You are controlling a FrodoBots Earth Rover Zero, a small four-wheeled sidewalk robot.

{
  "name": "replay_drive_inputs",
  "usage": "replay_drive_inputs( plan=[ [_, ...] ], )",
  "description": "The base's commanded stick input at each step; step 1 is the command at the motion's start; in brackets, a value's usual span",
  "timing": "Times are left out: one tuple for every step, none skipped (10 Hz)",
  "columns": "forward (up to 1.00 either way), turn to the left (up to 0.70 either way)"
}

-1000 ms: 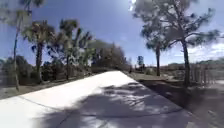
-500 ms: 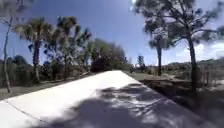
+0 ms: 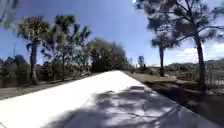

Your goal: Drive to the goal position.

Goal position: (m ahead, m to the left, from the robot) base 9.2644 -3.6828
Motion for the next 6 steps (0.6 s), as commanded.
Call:
replay_drive_inputs(
  plan=[
    [0.70, 0.00],
    [0.70, 0.00],
    [0.70, 0.00],
    [0.70, 0.00],
    [0.70, 0.00],
    [0.70, 0.00]
  ],
)
